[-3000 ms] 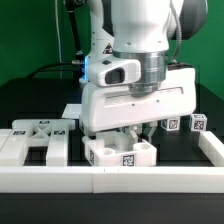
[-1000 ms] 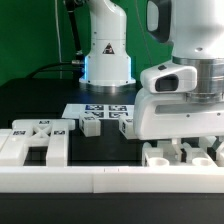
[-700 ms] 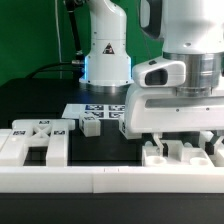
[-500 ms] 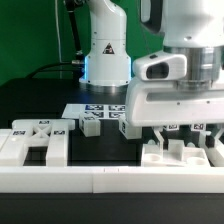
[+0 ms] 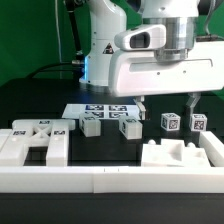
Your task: Assemble chair
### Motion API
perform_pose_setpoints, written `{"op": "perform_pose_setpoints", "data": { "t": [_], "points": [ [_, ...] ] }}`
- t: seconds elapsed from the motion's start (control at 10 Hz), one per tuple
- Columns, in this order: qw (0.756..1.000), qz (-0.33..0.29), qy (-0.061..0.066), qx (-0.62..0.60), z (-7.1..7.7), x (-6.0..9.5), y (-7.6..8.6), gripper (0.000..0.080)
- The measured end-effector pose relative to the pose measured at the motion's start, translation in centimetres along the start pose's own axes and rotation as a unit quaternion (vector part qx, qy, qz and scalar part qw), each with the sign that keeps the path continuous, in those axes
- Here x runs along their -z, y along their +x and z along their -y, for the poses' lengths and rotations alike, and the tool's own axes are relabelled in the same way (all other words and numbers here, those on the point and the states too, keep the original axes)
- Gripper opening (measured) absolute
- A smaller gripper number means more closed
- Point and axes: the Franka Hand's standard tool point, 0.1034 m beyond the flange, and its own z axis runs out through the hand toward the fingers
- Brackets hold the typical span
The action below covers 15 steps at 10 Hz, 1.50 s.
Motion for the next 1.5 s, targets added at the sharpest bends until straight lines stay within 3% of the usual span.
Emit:
{"op": "perform_pose_setpoints", "data": {
  "t": [0.4, 0.8, 0.9, 1.0, 1.3, 1.5],
  "points": [
    [1.000, 0.003, 0.000, 0.012, -0.2, 0.0, 0.0, 0.0649],
    [0.998, 0.015, -0.009, 0.056, -2.9, -1.2, -3.7, 0.0649],
    [0.998, 0.014, -0.011, 0.065, -3.8, -1.5, -4.3, 0.0649],
    [0.998, 0.018, -0.010, 0.064, -3.7, -1.5, -4.3, 0.0649],
    [0.996, 0.067, 0.001, 0.066, -3.2, -1.6, -5.0, 0.0649],
    [0.990, 0.127, -0.003, 0.057, -4.1, -2.0, -5.4, 0.0649]
  ]
}}
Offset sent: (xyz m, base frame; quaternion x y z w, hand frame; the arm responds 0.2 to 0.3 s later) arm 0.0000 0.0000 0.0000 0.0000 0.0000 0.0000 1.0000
